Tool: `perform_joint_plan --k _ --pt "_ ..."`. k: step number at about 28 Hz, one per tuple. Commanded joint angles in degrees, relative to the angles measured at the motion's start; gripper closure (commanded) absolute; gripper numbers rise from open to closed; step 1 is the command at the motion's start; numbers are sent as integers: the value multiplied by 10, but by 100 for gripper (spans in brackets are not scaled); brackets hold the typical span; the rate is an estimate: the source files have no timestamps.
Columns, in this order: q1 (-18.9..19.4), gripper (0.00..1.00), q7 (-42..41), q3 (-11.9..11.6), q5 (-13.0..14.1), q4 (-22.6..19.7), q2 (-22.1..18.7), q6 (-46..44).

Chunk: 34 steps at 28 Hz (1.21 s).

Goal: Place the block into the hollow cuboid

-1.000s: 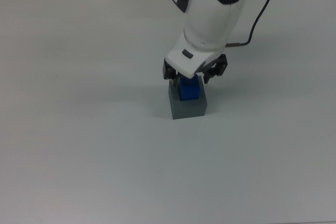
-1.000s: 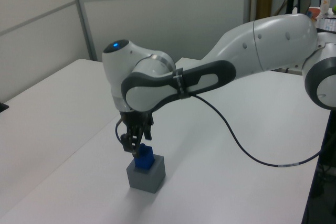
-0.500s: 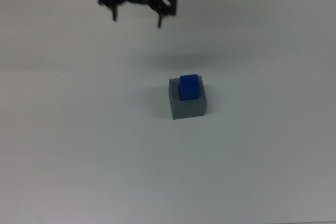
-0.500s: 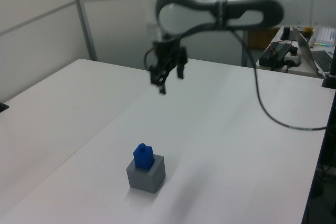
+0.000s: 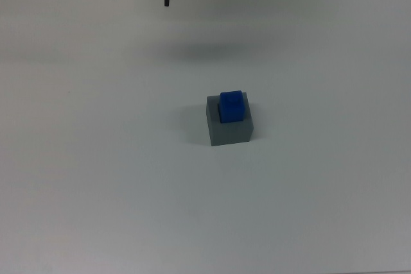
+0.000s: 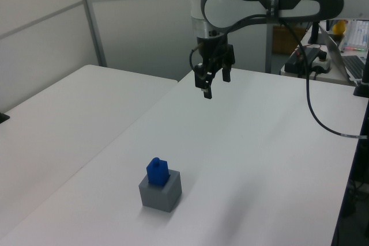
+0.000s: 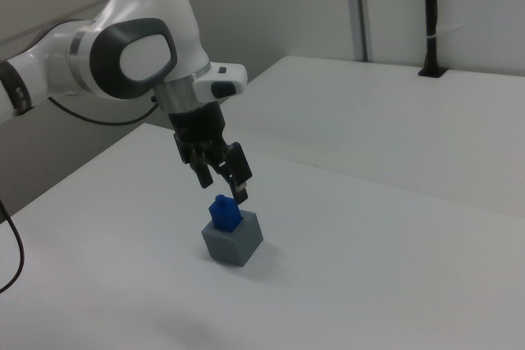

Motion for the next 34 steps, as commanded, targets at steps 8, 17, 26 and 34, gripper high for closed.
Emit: perform_joint_plan --k 8,17,26,34 --pt "-13 0 -34 -23 41 -13 -21 12" --pt "-12 0 -35 -23 41 -5 -18 12" --pt "-7 0 -35 -17 41 -3 -14 11" --pt "-8 0 -29 -21 37 -2 -7 21"
